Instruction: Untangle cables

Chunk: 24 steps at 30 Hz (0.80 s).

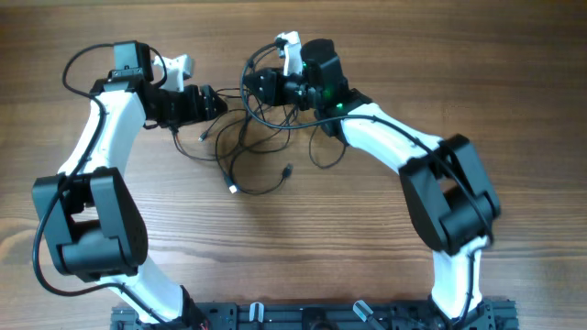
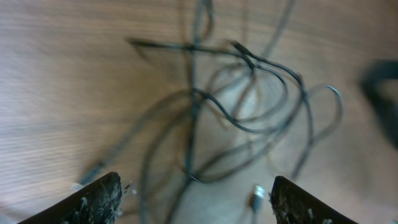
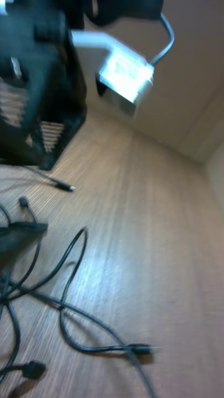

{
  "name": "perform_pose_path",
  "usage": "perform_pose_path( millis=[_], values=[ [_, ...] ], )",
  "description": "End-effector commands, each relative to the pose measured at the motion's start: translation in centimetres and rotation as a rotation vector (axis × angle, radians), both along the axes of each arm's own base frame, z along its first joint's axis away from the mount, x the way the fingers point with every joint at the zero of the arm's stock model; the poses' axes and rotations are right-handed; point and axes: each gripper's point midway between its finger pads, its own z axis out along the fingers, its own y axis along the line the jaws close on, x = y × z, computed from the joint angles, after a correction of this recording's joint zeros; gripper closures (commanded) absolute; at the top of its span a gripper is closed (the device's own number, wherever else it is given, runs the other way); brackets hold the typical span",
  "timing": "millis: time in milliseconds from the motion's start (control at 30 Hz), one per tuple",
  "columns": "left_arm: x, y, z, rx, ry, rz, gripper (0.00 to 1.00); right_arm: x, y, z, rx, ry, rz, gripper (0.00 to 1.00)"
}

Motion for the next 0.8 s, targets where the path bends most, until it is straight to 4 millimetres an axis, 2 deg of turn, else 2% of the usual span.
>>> perform_pose_path(
  millis=[0, 67, 167, 300, 367, 433, 567, 667, 767],
  values=[
    [-1.7, -3.8, 1.3, -0.099, -0.004, -0.108, 0.21, -0.5, -0.8, -5.3, 0.050, 0.214, 0.048, 0.82],
    [-2.1, -4.2, 0.1, -0.027, 0.033, -0.094, 0.21, 0.0, -2.1, -7.6, 0.042, 0.272, 0.021, 0.83],
    [-1.9, -2.9, -1.7, 0.154, 0.093, 0.025, 0.19, -0.5, -3.4, -11.6, 0.039, 0.384, 0.034, 0.83],
    [-0.9, -2.7, -2.1, 0.256, 0.082, 0.129, 0.17, -1.1, -4.8, -17.6, -0.016, 0.544, -0.068, 0.84],
    [-0.8, -2.7, -2.2, 0.262, 0.095, 0.175, 0.17, -1.2, -5.4, -19.4, -0.052, 0.568, -0.108, 0.84],
    [-0.7, -3.0, -2.2, 0.259, 0.095, 0.176, 0.17, -1.1, -5.9, -20.2, -0.079, 0.579, -0.138, 0.84],
    [-0.4, -3.6, -2.7, 0.266, 0.079, 0.146, 0.21, -1.2, -5.9, -20.2, -0.069, 0.611, -0.157, 0.84],
    [-0.7, -2.6, -4.7, 0.328, 0.121, 0.160, 0.25, -1.2, -5.9, -20.2, -0.069, 0.613, -0.158, 0.84],
    [-1.0, -1.4, -5.9, 0.398, 0.150, 0.178, 0.27, -1.3, -6.0, -20.3, -0.071, 0.616, -0.157, 0.83]
  ],
)
